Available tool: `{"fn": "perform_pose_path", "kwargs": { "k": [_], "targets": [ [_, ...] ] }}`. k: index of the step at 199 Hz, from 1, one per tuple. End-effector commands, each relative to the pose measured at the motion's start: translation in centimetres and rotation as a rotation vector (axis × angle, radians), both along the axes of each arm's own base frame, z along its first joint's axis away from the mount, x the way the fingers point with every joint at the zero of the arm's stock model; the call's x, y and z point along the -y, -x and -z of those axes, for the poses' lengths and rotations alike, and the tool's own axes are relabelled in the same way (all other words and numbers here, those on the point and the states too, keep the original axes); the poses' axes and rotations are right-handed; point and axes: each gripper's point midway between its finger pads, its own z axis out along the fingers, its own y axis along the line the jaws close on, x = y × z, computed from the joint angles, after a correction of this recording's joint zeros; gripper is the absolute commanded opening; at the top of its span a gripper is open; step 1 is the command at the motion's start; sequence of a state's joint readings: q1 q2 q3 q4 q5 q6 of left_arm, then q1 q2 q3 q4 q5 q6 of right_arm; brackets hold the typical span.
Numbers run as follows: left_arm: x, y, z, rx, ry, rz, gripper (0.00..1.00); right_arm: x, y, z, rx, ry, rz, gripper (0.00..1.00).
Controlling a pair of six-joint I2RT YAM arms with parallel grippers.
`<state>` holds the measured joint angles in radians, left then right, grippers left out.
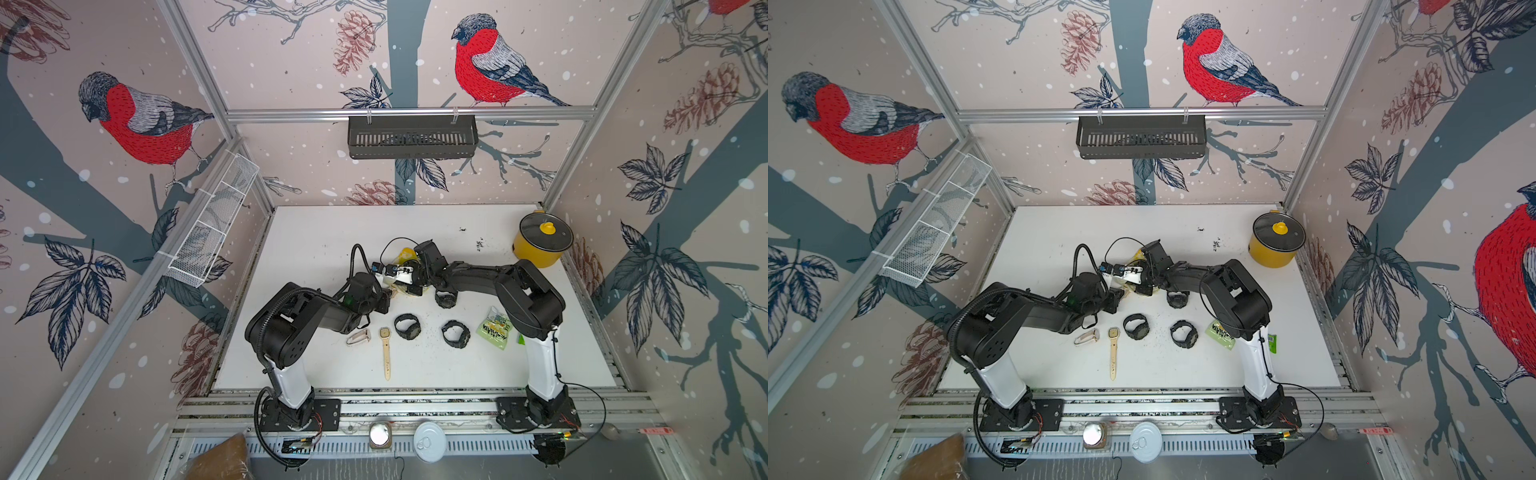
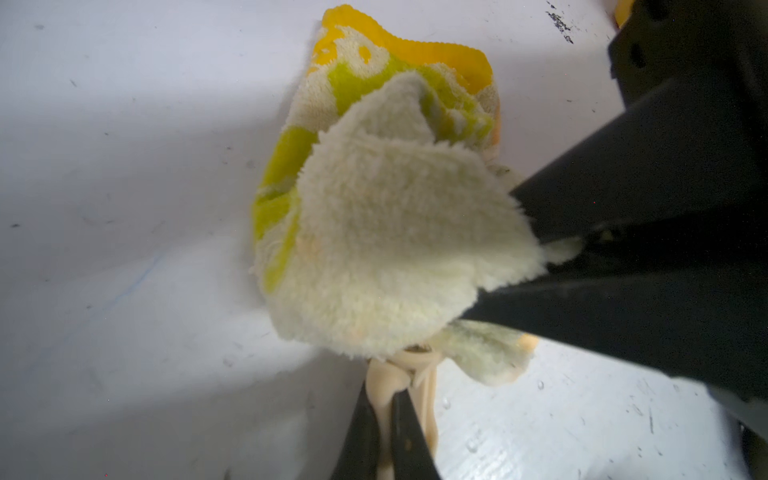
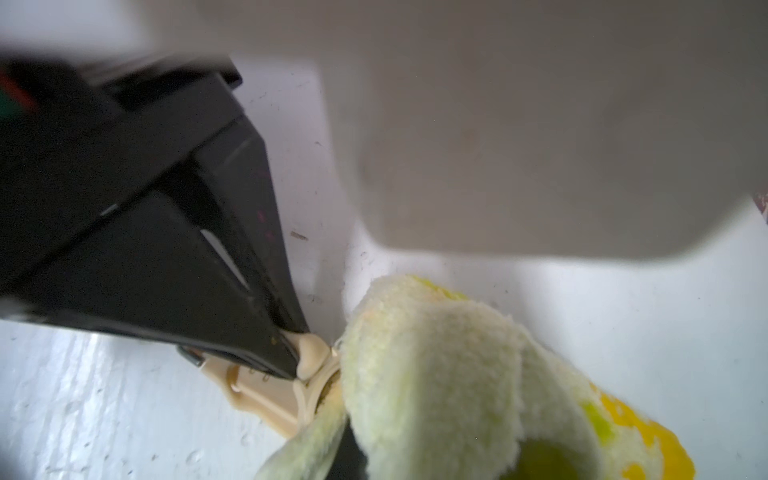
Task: Wipe the watch dial
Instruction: Hold the watch at the center of the board.
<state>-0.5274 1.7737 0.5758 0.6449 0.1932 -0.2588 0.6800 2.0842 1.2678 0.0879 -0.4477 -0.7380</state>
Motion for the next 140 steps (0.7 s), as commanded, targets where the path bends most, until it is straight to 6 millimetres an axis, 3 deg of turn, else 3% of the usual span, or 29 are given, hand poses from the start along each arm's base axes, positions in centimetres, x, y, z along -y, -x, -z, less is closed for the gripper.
{"fn": "perform_pose_path", "kwargs": {
  "k": [1, 36, 72, 91, 119, 140],
  "targets": [
    [-0.2, 2.3, 2.3, -0.022, -0.119, 0.140, 0.04, 0.3, 1.8, 2.1, -0.228, 0.046, 0.084, 0.03],
    [-0.2, 2.3, 2.4, -0.023, -0.121, 0.137, 0.04, 1.0, 2.1, 3.5, -0.379, 0.064, 0.249, 0.04],
    [-0.3, 2.4, 2.9, -0.033, -0.124, 0.139, 0.04, 0.5, 3.6, 2.8, -0.569, -0.027, 0.316, 0.04],
    [-0.3, 2.6, 3.0, -0.034, -0.121, 0.136, 0.04, 0.0, 3.1, 3.0, -0.603, -0.050, 0.347, 0.04],
    [-0.3, 2.6, 2.7, -0.025, -0.116, 0.136, 0.04, -0.3, 1.2, 5.6, -0.603, 0.004, 0.430, 0.04],
    [-0.3, 2.6, 2.6, -0.021, -0.112, 0.137, 0.04, -0.8, 0.6, 6.2, -0.635, -0.004, 0.457, 0.04]
  ]
}}
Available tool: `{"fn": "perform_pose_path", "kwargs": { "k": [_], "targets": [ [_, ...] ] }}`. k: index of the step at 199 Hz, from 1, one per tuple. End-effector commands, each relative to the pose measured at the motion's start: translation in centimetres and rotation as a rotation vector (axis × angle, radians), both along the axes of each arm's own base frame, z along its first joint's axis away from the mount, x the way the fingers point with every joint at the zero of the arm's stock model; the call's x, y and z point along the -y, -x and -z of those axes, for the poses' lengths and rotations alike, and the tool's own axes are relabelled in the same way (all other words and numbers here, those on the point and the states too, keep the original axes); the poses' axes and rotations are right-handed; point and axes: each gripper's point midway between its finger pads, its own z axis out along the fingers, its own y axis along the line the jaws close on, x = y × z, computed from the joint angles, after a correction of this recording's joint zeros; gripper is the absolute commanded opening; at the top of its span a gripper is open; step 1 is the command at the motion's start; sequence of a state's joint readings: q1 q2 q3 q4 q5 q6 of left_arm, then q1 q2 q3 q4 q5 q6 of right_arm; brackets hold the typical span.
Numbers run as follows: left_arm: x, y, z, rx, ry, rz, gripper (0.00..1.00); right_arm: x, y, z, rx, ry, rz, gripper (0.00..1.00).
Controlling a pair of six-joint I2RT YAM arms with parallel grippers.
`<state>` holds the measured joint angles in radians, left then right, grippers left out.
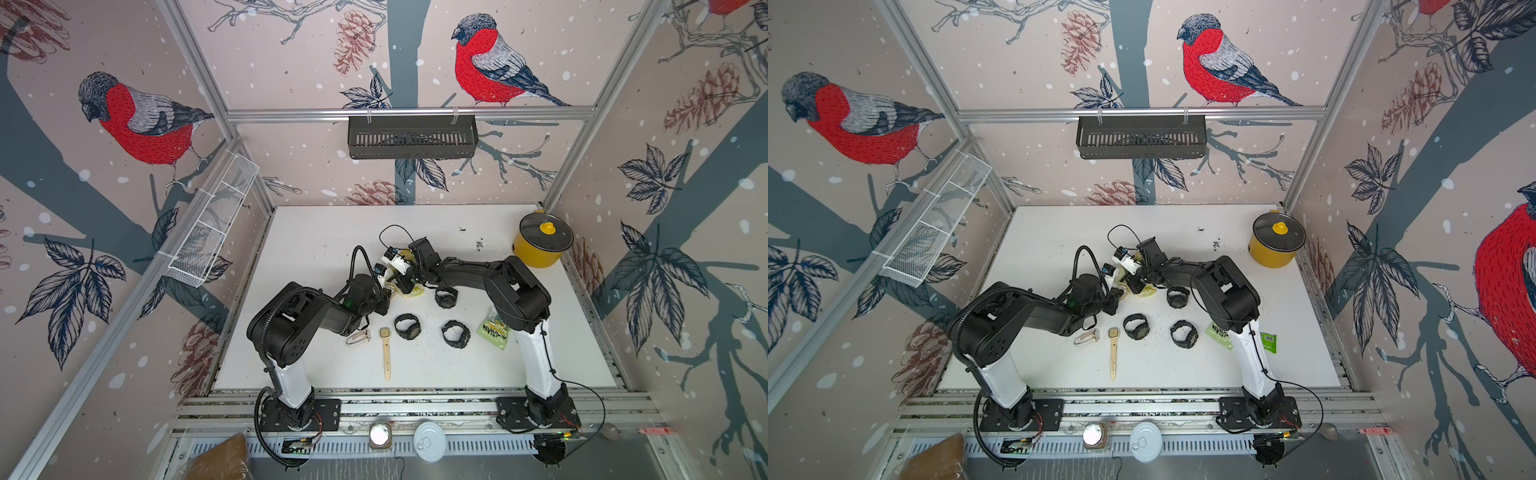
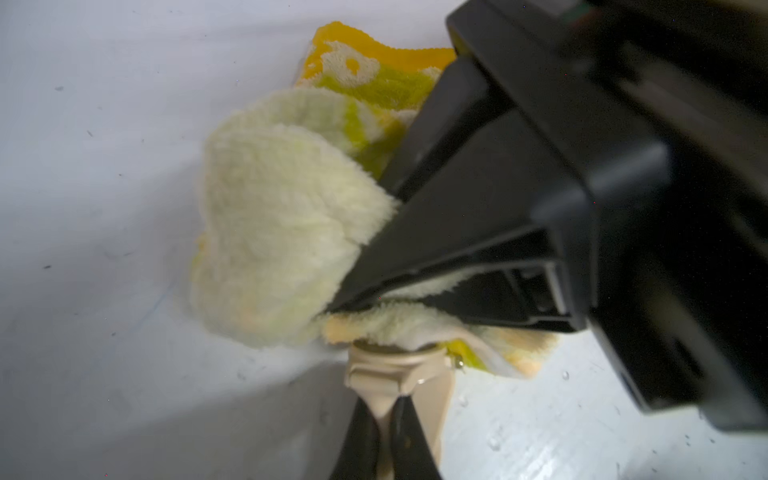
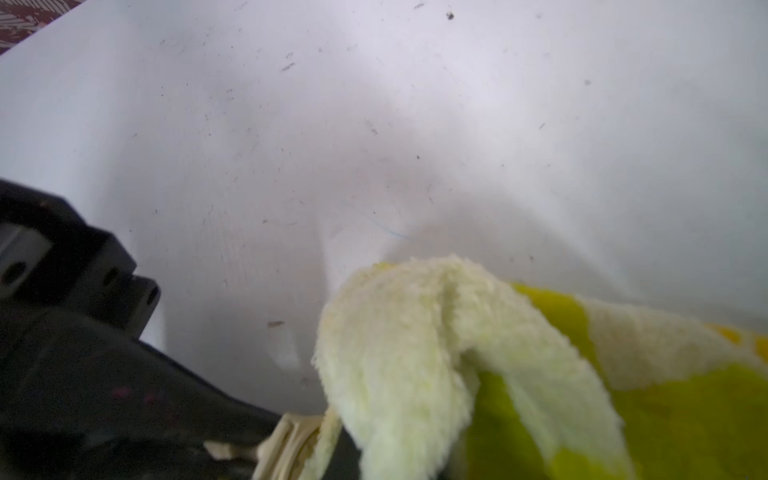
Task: Wipe the watch dial
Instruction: Hold the watch at the center of the board.
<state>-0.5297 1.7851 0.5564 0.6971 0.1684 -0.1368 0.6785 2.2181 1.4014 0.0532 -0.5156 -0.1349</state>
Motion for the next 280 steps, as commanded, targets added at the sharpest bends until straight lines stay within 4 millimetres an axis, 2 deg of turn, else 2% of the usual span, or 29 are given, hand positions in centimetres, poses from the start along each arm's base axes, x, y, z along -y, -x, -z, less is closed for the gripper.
{"fn": "perform_pose_path", "kwargs": {
  "k": [1, 25, 52, 74, 89, 117, 167, 211, 255, 280],
  "targets": [
    [-0.1, 2.8, 2.5, -0.117, -0.045, 0.077, 0.04, 1.2, 1.5, 4.1, -0.159, 0.108, 0.070, 0.04],
    [0.0, 2.7, 2.6, -0.120, -0.048, 0.077, 0.04, 1.1, 1.7, 2.9, -0.173, 0.085, 0.065, 0.04],
    [-0.1, 2.7, 2.6, -0.119, -0.048, 0.075, 0.04, 1.8, 2.3, -0.3, -0.165, 0.033, 0.058, 0.04],
    [0.0, 2.7, 2.6, -0.120, -0.049, 0.076, 0.04, 2.5, 2.6, -2.0, -0.158, -0.003, 0.072, 0.04],
    [0.0, 2.7, 2.6, -0.120, -0.047, 0.078, 0.04, 2.6, 2.8, -2.0, -0.160, -0.018, 0.079, 0.04],
    [0.0, 2.8, 2.3, -0.115, -0.043, 0.079, 0.04, 2.1, 2.8, 0.0, -0.201, -0.005, 0.096, 0.04],
    [-0.1, 2.9, 2.3, -0.115, -0.040, 0.079, 0.04, 2.0, 1.2, 2.3, -0.215, 0.014, 0.144, 0.04],
    [-0.1, 2.9, 2.4, -0.116, -0.042, 0.079, 0.04, 2.3, 1.0, 1.3, -0.224, 0.016, 0.157, 0.04],
    [0.0, 2.8, 2.7, -0.126, -0.043, 0.077, 0.04, 3.1, 2.6, -2.0, -0.219, -0.024, 0.165, 0.05],
    [0.0, 2.8, 2.8, -0.127, -0.044, 0.075, 0.04, 3.3, 3.7, -2.5, -0.213, -0.027, 0.155, 0.05]
  ]
}}
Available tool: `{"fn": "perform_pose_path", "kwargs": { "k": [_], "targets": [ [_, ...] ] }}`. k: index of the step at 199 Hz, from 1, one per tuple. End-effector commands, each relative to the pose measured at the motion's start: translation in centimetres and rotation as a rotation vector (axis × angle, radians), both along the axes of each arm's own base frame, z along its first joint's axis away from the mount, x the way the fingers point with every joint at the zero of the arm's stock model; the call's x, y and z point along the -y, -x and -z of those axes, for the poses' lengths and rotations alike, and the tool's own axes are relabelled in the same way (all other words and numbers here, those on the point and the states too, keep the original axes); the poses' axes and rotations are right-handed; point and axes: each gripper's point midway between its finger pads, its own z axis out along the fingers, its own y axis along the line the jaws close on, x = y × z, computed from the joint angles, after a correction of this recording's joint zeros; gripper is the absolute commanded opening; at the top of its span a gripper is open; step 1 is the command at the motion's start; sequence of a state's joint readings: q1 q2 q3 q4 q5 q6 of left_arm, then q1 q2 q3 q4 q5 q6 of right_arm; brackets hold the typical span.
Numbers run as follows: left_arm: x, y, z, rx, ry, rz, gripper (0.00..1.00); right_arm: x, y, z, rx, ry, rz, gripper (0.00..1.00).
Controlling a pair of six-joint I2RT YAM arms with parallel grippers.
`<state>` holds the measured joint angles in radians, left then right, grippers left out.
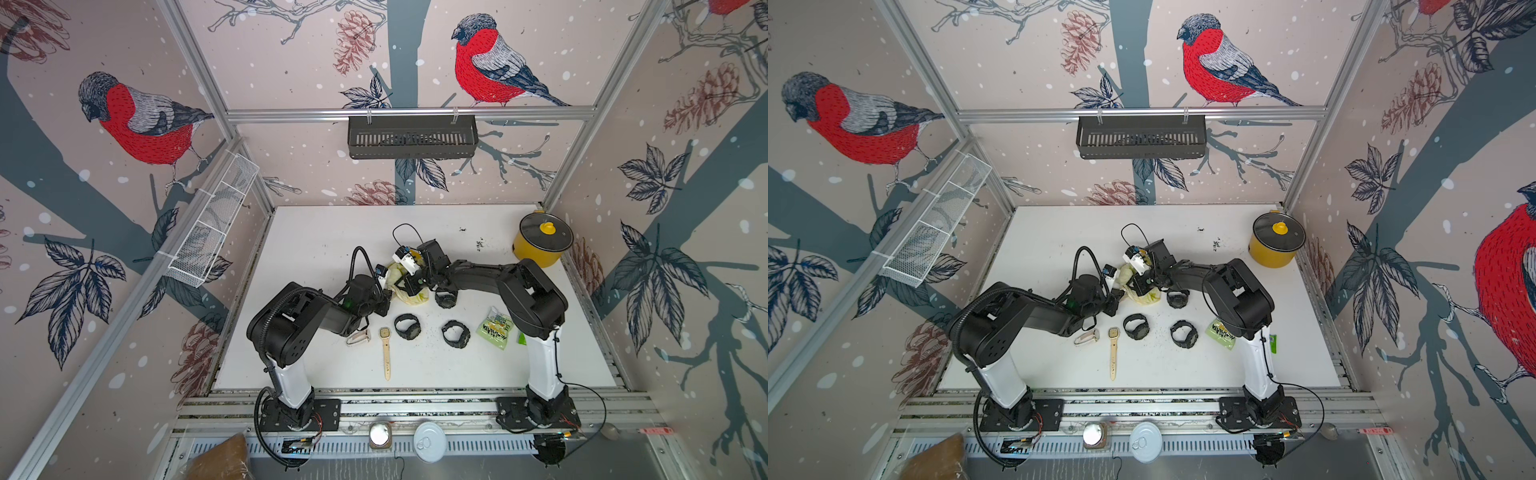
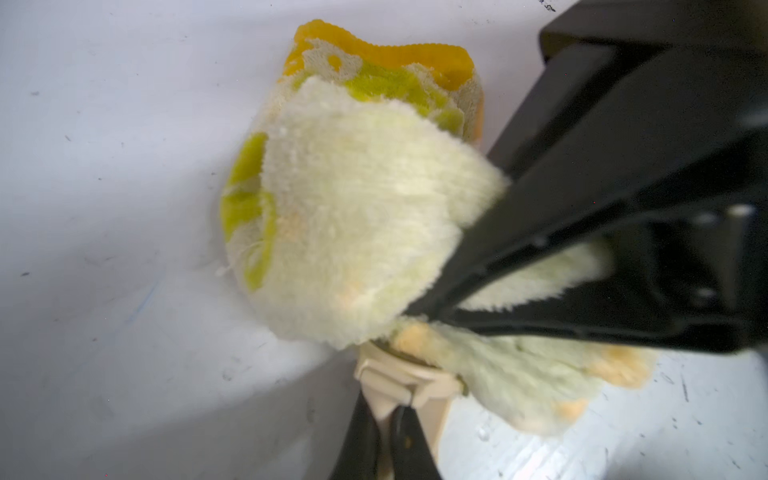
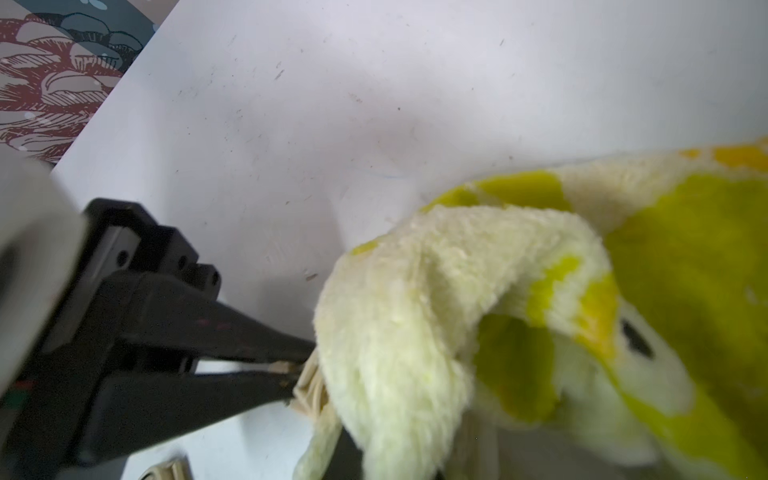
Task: Wipe the watch dial
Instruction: Hold the watch at the center of the board, then pick up the cleaning item at the center of the board.
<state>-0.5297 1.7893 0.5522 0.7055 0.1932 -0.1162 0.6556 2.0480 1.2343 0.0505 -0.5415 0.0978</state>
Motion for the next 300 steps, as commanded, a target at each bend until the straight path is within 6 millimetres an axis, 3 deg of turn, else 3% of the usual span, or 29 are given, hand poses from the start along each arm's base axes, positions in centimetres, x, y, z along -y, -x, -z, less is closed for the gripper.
{"fn": "perform_pose_path", "kwargs": {
  "k": [1, 27, 64, 95, 119, 144, 166, 196, 227, 255, 269, 288, 300],
  "targets": [
    [-0.3, 2.4, 2.7, -0.130, -0.046, 0.043, 0.04, 0.4, 1.3, 0.1, -0.028, 0.018, -0.004, 0.05],
    [-0.3, 2.5, 2.6, -0.125, -0.044, 0.044, 0.04, -0.1, 1.8, 2.0, -0.057, 0.031, -0.008, 0.05],
    [-0.2, 2.5, 2.6, -0.128, -0.037, 0.049, 0.04, -1.4, 0.8, 4.1, -0.073, 0.036, -0.003, 0.05],
    [-0.1, 2.5, 2.7, -0.130, -0.033, 0.052, 0.04, -2.3, 0.1, 3.9, -0.074, 0.019, 0.018, 0.06],
    [-0.1, 2.5, 2.7, -0.130, -0.033, 0.050, 0.04, -2.1, 0.0, 2.6, -0.061, 0.008, 0.026, 0.06],
    [-0.1, 2.5, 2.7, -0.130, -0.036, 0.047, 0.04, -0.7, 0.2, 0.5, -0.043, -0.008, 0.036, 0.06],
    [-0.1, 2.5, 2.7, -0.131, -0.032, 0.048, 0.04, 1.4, 0.0, -1.6, -0.023, -0.035, 0.054, 0.06],
    [0.1, 2.5, 1.9, -0.107, -0.013, 0.057, 0.04, 5.3, -2.3, -4.1, 0.016, -0.064, 0.125, 0.06],
    [0.7, 2.5, -0.5, -0.054, 0.027, 0.086, 0.04, 9.4, -5.6, -6.3, 0.075, -0.089, 0.252, 0.06],
    [1.0, 2.6, -4.2, 0.033, 0.076, 0.095, 0.04, 12.7, -8.8, -6.1, 0.140, -0.039, 0.393, 0.08],
    [1.0, 2.9, -6.6, 0.093, 0.110, 0.101, 0.04, 13.1, -9.7, -5.6, 0.159, -0.024, 0.428, 0.12],
    [0.7, 3.0, -9.5, 0.174, 0.139, 0.103, 0.05, 12.0, -9.9, -4.8, 0.150, -0.050, 0.422, 0.13],
    [0.7, 3.1, -10.7, 0.213, 0.142, 0.113, 0.04, 11.6, -10.3, -4.3, 0.143, -0.044, 0.431, 0.21]
  ]
}}
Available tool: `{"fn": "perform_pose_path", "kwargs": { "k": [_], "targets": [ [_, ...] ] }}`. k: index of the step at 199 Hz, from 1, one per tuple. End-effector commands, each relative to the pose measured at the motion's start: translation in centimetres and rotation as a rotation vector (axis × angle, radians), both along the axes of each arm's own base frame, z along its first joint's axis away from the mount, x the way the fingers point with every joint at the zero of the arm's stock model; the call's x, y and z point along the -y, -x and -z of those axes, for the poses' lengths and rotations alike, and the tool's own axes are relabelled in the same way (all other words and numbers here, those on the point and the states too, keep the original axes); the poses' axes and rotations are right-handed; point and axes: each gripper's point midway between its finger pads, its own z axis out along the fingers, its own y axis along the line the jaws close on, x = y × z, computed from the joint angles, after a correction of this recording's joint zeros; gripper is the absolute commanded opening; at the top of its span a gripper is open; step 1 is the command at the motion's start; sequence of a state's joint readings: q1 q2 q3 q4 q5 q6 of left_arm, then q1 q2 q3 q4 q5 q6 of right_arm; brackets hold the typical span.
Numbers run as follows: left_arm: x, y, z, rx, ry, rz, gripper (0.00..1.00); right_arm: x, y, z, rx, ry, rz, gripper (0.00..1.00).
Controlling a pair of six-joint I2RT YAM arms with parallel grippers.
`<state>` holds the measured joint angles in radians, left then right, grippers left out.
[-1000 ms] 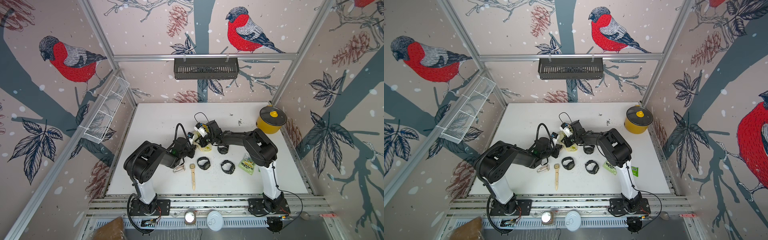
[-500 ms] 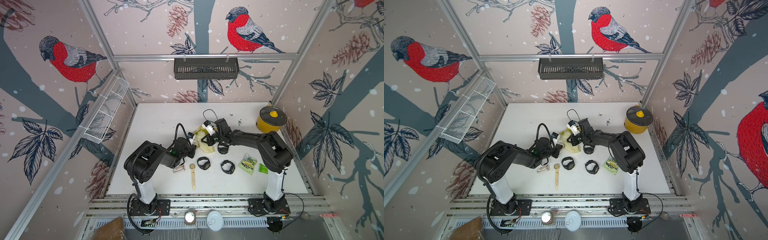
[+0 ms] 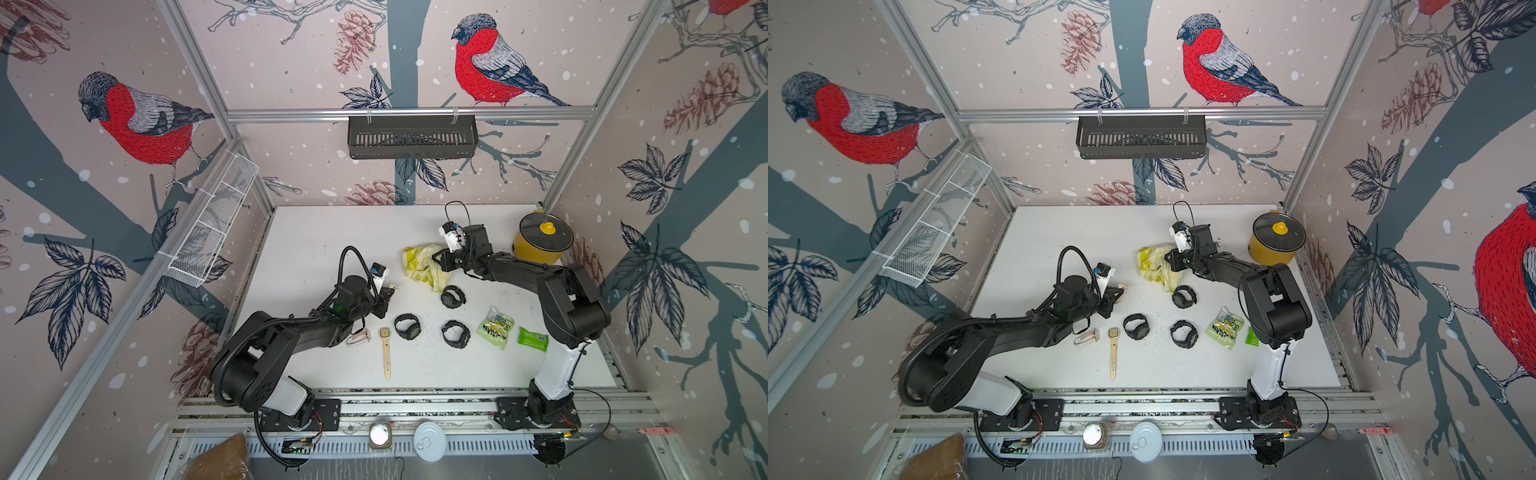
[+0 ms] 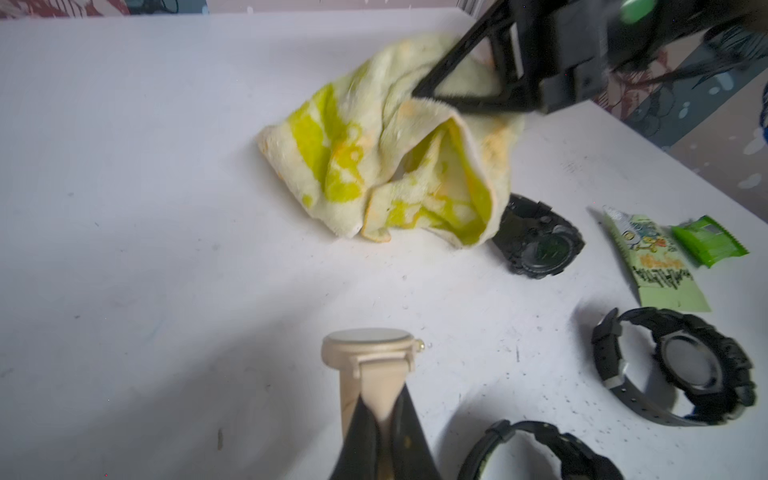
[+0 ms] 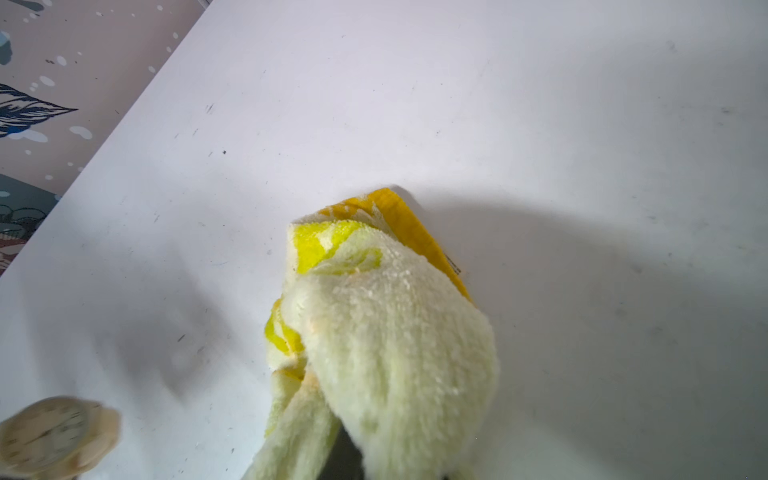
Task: Wipe the watch dial
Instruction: Pick up the cleaning item at the center of the board.
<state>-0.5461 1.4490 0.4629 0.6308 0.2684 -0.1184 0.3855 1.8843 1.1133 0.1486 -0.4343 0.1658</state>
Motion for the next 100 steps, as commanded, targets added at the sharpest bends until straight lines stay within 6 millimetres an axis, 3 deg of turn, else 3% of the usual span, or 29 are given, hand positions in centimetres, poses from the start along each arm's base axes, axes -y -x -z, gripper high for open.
{"fn": "perform_pose_path", "kwargs": {
  "k": [1, 14, 28, 58, 82, 100],
  "targets": [
    [0.2, 0.2, -2.5, 0.086, 0.019, 0.030, 0.05, -0.7, -1.5, 0.0, 0.034, -0.012, 0.044, 0.22],
    [0.1, 0.4, -3.6, 0.123, 0.020, 0.042, 0.05, -0.4, -1.9, -0.1, 0.045, 0.007, 0.088, 0.28],
    [0.2, 0.9, -4.7, 0.156, 0.034, 0.062, 0.05, 0.7, -2.6, -1.8, 0.093, 0.003, 0.155, 0.36],
    [0.4, 2.3, -8.2, 0.233, 0.108, 0.109, 0.05, 3.3, -2.1, -9.5, 0.298, -0.014, 0.232, 0.45],
    [0.5, 4.0, -12.0, 0.322, 0.176, 0.165, 0.06, 4.9, 0.8, -14.9, 0.453, -0.024, 0.215, 0.45],
    [0.5, 5.3, -14.4, 0.388, 0.213, 0.206, 0.07, 4.4, 4.7, -17.3, 0.553, -0.062, 0.138, 0.45]
  ]
}}
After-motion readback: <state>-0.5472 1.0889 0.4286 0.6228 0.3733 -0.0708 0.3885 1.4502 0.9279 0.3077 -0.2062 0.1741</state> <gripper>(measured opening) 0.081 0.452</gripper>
